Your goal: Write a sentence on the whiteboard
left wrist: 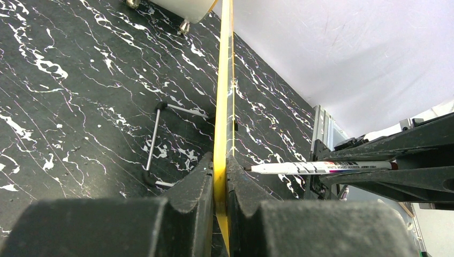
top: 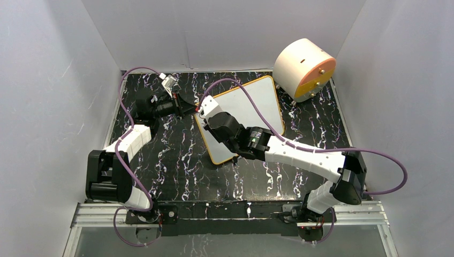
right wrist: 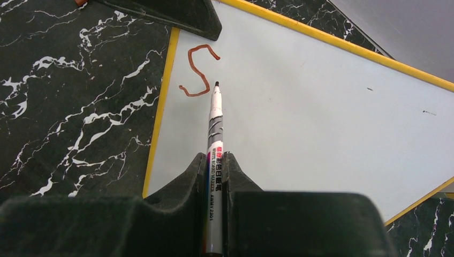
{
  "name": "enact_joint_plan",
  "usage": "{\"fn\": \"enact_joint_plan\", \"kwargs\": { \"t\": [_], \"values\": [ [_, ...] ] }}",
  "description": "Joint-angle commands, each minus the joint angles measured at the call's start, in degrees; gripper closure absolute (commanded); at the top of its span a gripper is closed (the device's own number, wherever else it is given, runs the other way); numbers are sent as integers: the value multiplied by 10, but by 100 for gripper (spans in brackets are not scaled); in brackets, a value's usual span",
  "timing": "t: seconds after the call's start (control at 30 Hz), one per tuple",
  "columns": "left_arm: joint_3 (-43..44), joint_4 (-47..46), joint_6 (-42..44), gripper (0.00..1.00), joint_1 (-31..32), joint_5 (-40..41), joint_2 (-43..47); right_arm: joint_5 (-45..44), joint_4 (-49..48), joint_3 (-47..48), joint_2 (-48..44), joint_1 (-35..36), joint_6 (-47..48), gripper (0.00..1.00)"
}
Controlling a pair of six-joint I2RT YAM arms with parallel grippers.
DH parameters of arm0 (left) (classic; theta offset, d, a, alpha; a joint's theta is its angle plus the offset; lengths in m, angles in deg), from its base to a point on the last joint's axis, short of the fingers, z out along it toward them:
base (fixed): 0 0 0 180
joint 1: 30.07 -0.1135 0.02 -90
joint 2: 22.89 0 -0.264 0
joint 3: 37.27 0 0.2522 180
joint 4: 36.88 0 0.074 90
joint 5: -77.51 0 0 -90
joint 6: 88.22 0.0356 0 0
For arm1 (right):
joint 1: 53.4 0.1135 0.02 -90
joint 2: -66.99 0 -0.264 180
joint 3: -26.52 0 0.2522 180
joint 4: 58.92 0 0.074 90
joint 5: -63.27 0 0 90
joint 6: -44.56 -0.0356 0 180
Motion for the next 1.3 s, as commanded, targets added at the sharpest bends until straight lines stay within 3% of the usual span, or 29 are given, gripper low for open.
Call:
{"fn": "enact_joint_plan", "kwargs": {
  "t": [0.0,1.27],
  "values": [
    [-8,64,28,100,18,-8,-12,-12,-36,9,8,-2,3,100],
    [-4,77,40,100,21,-7,-17,-32,-19,3,20,-27,4,100]
  ]
}}
